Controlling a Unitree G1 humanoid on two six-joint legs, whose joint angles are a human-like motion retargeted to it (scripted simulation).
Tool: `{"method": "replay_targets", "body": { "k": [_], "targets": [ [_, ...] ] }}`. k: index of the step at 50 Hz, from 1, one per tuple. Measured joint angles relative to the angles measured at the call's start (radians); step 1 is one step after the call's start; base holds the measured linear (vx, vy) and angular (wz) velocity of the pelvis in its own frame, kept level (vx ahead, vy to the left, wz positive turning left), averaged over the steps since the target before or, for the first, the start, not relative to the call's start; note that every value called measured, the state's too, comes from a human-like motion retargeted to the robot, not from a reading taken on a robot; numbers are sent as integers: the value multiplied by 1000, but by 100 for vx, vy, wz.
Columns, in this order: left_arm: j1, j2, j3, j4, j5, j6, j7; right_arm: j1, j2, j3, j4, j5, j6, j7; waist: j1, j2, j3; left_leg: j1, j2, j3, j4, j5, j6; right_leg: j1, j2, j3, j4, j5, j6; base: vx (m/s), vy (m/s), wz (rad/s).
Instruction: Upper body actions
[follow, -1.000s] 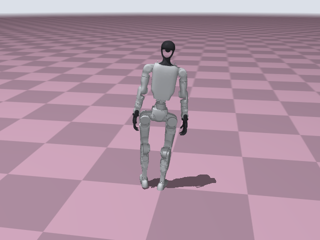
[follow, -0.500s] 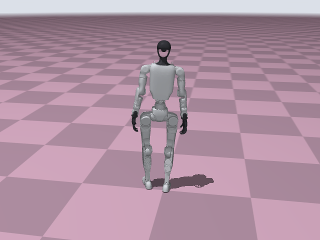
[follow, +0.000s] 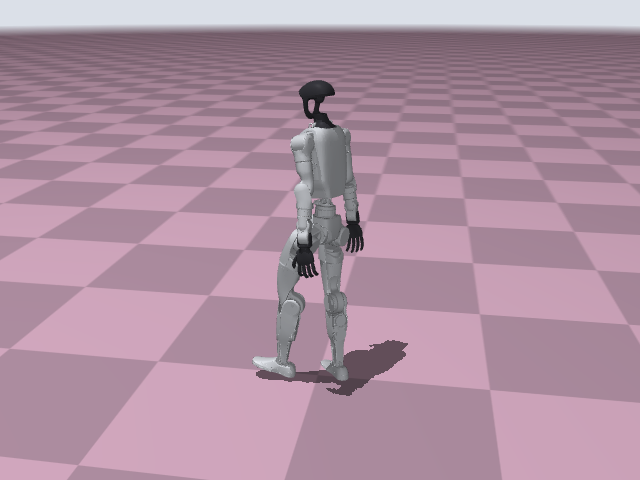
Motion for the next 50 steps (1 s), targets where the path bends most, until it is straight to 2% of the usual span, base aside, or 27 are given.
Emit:
{"method": "replay_targets", "body": {
  "k": [5,7,9,12,15,17,18,20,22,24,25,27,30,32,33,37,43,46,47,48,49,50],
  "targets": [
    [-32,-19,37,-10,-16,13,20,61,1,-52,46,26,4,-13,-16,-28,-22,78,60,518,41,-73,-45,48,-20,-262,-31,-35,26,1,9,350],
    [-49,-28,57,-8,-55,13,32,91,8,-69,63,25,8,-23,-7,-46,-40,120,61,651,72,-83,-40,60,-25,-336,-36,-50,45,13,7,334],
    [-64,-30,70,-2,-93,12,36,115,19,-77,75,18,13,-33,-7,-65,-58,147,64,714,116,-82,-30,74,-31,-406,-41,-58,68,20,11,326],
    [-86,-15,80,6,-130,10,36,143,42,-75,87,7,25,-48,-42,-94,-94,151,72,669,212,-88,-15,105,-23,-563,-57,-65,117,29,10,370],
    [-88,-6,71,6,-121,12,45,165,59,-79,88,-2,24,-57,-26,-102,-130,183,30,657,169,-63,-17,117,-9,-664,-45,-61,161,34,13,278],
    [-82,-4,56,3,-112,10,62,174,63,-89,74,-18,14,-49,10,-80,-139,221,-5,602,67,-47,-79,138,40,-732,-28,-60,184,35,18,233],
    [-76,-7,53,3,-108,12,71,179,61,-91,64,-28,7,-42,23,-75,-143,237,-31,582,33,-62,-57,149,49,-752,-17,-55,186,40,21,190],
    [-59,-13,55,8,-101,17,81,186,56,-86,46,-48,2,-39,25,-64,-148,188,-62,340,11,-55,-13,177,58,-766,17,-19,177,44,20,173],
    [-58,-14,53,40,-113,27,93,179,50,-73,34,-45,-4,-52,34,-28,-136,155,-16,303,36,-45,7,198,40,-714,120,78,142,34,16,190],
    [-64,-16,55,59,-115,31,103,171,47,-71,24,-41,-23,-54,-3,35,-97,177,27,200,41,-54,11,227,24,-704,265,142,89,32,18,254],
    [-67,-17,60,65,-115,32,104,164,44,-66,18,-43,-34,-47,-12,71,-66,197,67,181,49,-57,9,235,-5,-659,382,172,48,25,7,256],
    [-70,-12,59,64,-103,34,88,151,40,-53,14,-53,-21,-37,-27,88,-28,211,88,142,65,-58,15,202,-65,-520,569,185,11,24,2,219],
    [-69,4,42,65,-76,36,75,139,52,-55,24,-42,-1,-46,-4,74,-24,178,68,59,74,-43,30,72,-60,-261,679,142,65,22,-3,173],
    [-64,13,29,63,-65,33,80,136,64,-56,21,-24,-6,-35,2,67,-21,167,50,9,60,-24,43,-5,-1,-108,667,120,98,13,-11,185],
    [-62,18,25,60,-64,31,79,133,69,-52,15,-21,-6,-28,-1,64,-16,164,43,-18,54,-14,49,-26,15,-71,651,105,97,15,-12,175],
    [-43,31,22,55,-54,32,68,122,81,-27,-15,-46,-7,-27,-20,59,-5,162,22,-80,26,20,64,-73,40,8,509,28,66,11,-14,164],
    [-20,42,16,76,-39,37,67,114,90,1,-44,-78,-7,-30,-42,-7,27,212,-75,-165,-24,71,75,-114,71,288,168,-88,36,13,-18,159],
    [-17,37,29,93,-31,43,71,121,94,-3,-41,-72,-7,-23,-28,-42,46,258,-125,-213,-32,80,74,-72,57,325,48,-45,31,18,-14,120],
    [-22,35,40,102,-35,46,76,122,97,-8,-39,-71,-7,-17,-17,-50,49,270,-135,-232,-32,81,70,-46,44,274,33,-35,32,21,-13,96],
    [-28,30,52,110,-47,50,83,123,99,-15,-36,-71,-4,-12,4,-50,44,269,-137,-242,-29,81,67,-21,10,87,33,-50,31,14,-15,75],
    [-34,22,66,117,-63,50,89,121,101,-21,-35,-72,-1,-7,9,-50,43,269,-141,-260,-25,82,65,-14,3,73,34,-54,34,7,-15,75],
    [-40,12,80,124,-81,49,94,117,102,-27,-34,-74,3,-4,8,-51,44,269,-146,-281,-20,83,64,-17,11,147,37,-52,40,0,-14,47]
  ]
}}
